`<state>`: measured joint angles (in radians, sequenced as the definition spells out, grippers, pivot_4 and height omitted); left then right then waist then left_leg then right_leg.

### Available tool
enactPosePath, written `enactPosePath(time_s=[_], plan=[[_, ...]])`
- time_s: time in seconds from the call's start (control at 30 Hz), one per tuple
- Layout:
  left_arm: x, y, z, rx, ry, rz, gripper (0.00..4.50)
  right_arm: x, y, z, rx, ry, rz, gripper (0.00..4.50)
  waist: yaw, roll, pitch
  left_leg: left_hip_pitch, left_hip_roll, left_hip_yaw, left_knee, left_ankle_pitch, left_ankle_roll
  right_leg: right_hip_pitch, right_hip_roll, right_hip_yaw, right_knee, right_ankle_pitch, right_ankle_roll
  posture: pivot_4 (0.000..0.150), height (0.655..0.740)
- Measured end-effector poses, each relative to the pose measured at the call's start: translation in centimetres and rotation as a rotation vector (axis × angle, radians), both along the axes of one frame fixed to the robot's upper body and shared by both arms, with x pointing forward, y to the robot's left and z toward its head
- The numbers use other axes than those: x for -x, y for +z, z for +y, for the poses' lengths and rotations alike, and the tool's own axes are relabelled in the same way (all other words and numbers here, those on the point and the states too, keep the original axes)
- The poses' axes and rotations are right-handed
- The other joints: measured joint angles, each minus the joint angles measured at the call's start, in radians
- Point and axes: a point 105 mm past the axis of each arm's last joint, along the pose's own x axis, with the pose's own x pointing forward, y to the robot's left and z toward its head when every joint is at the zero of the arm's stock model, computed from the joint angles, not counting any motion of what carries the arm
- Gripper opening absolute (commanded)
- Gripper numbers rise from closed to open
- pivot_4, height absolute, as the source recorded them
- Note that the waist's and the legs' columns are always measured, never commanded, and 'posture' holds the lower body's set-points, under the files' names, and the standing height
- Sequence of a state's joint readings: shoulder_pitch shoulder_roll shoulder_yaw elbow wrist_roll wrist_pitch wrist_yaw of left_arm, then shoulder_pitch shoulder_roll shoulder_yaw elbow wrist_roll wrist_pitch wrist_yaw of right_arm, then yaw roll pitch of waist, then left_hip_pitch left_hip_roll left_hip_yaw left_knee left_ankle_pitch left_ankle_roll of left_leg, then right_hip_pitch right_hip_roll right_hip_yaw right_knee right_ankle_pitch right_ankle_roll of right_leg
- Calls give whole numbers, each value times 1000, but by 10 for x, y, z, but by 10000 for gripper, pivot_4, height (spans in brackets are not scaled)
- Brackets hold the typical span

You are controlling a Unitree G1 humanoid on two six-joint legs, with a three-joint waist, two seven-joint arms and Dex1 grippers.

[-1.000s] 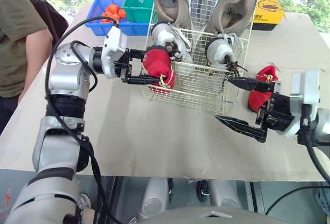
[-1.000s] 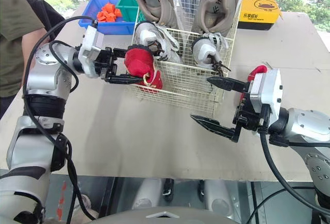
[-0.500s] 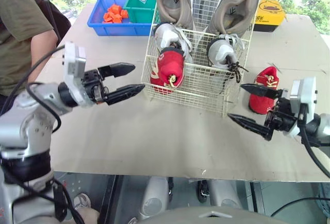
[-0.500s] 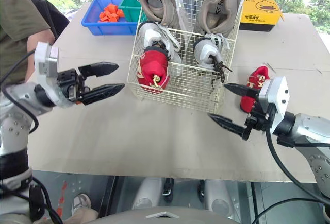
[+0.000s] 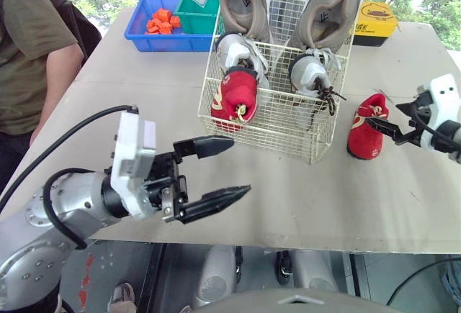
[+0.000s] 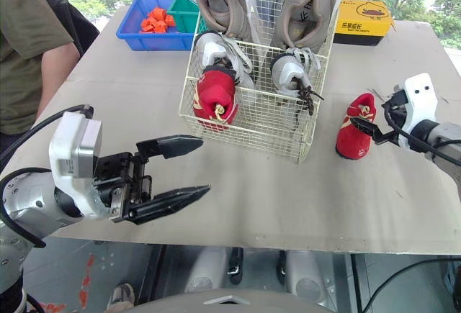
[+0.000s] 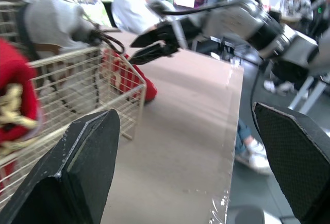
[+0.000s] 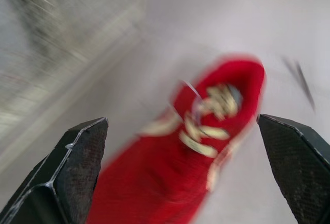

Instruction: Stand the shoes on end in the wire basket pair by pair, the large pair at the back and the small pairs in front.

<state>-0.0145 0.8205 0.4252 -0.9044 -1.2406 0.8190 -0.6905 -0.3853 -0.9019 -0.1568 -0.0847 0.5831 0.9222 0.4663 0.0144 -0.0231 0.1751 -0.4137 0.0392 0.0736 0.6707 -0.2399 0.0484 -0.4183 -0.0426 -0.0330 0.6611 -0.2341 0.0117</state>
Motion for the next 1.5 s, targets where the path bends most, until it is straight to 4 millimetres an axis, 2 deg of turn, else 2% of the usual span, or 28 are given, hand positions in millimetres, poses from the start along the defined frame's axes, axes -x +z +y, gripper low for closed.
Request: enactPosePath(time_s=[0.1, 0.2, 0.37, 0.47, 0.5, 0.63, 0.73, 0.83, 0.87, 0.97, 1.07, 1.17, 1.23, 1.4, 1.5], plan=[[-1, 3, -2, -21, 1, -25, 44523, -17, -9, -6, 22, -60, 65, 45000, -4, 0, 0, 0, 0, 1, 0, 0, 0, -1, 1, 1, -1, 0, 0, 1500, 7400], [-2, 7, -5, -10, -1, -43, 45000, -25, -19, -9, 26, -84, 146, 37312, -3, 0, 0, 0, 0, 1, 0, 0, 0, -1, 1, 2, -1, 2, 3, 1500, 7400], [-3, 8, -10, 5, -12, -39, 45000, -31, -26, -7, 1, -60, 210, 13870, 1, 0, 0, 0, 0, 1, 0, 0, 0, 0, 1, 1, -2, 2, 4, 1500, 7400], [-3, 8, -10, 7, -17, -40, 45000, -31, -26, -9, -8, -59, 212, 1309, 0, -1, 0, 0, 0, 1, 0, 0, 1, 1, 1, 1, -2, 2, 3, 1500, 7400], [-4, 8, -10, 10, -20, -37, 45000, -30, -25, -10, -18, -62, 205, 202, 1, -1, -1, 0, 0, 1, 0, 0, 1, 1, 1, 1, -2, 2, 3, 1500, 7400], [-7, 6, -13, 22, -38, -30, 45000, -19, -23, -10, -118, -78, 134, 202, 4, 0, 0, -1, 0, 0, 0, 0, 1, 0, 1, 0, -2, 2, 4, 1500, 7400], [-12, 7, -13, 56, -51, -18, 45000, -4, -7, -1, -215, -58, -9, 202, 1, 1, 0, -1, 1, 0, -1, 0, 0, 0, 1, 0, -2, 2, 5, 1500, 7400], [-18, 8, -12, 92, -70, 5, 45000, 18, 40, 21, -353, 17, -302, 202, -5, 2, 0, -1, 2, 1, -2, 0, 0, -1, 3, 1, -2, 0, 8, 1500, 7400], [-21, 7, -12, 106, -75, 18, 45000, 31, 64, 34, -420, 72, -437, 202, -7, 3, 1, 0, 3, 1, -2, 0, 0, -2, 4, 2, -1, 0, 8, 1500, 7400], [-30, 4, -11, 136, -70, 36, 45000, 71, 114, 69, -453, 251, -693, 202, -8, 4, 1, 0, 4, 1, -2, -1, 0, -2, 5, 2, 0, 0, 8, 1500, 7400], [-40, 6, -7, 169, -24, 0, 45000, 98, 144, 108, -482, 387, -872, 202, -11, 3, 0, 1, 3, 1, -1, 0, 0, -1, 4, 2, 0, 0, 8, 1500, 7400], [-44, 5, -5, 169, 7, -57, 45000, 102, 143, 138, -471, 449, -926, 202, -13, 3, 0, 1, 3, 2, -1, 0, 0, -2, 4, 3, 0, 0, 7, 1500, 7400], [-45, 4, -4, 185, 17, -65, 45000, 94, 138, 149, -442, 430, -959, 202, -13, 3, 0, 0, 2, 2, -1, 0, 0, -2, 3, 3, 0, 2, 4, 1500, 7400], [-39, -2, 3, 192, 29, -31, 45000, 59, 104, 151, -192, 279, -1076, 202, -13, 2, 0, -1, 1, 2, -1, 2, -4, -2, 2, 3, -2, 2, 4, 1500, 7400], [-30, 0, 13, 195, 48, -19, 45000, 62, 93, 159, -113, 280, -1187, 202, -20, 1, -1, -1, 2, 2, -2, 2, -5, -3, 2, 3, -2, 1, 4, 1500, 7400]])
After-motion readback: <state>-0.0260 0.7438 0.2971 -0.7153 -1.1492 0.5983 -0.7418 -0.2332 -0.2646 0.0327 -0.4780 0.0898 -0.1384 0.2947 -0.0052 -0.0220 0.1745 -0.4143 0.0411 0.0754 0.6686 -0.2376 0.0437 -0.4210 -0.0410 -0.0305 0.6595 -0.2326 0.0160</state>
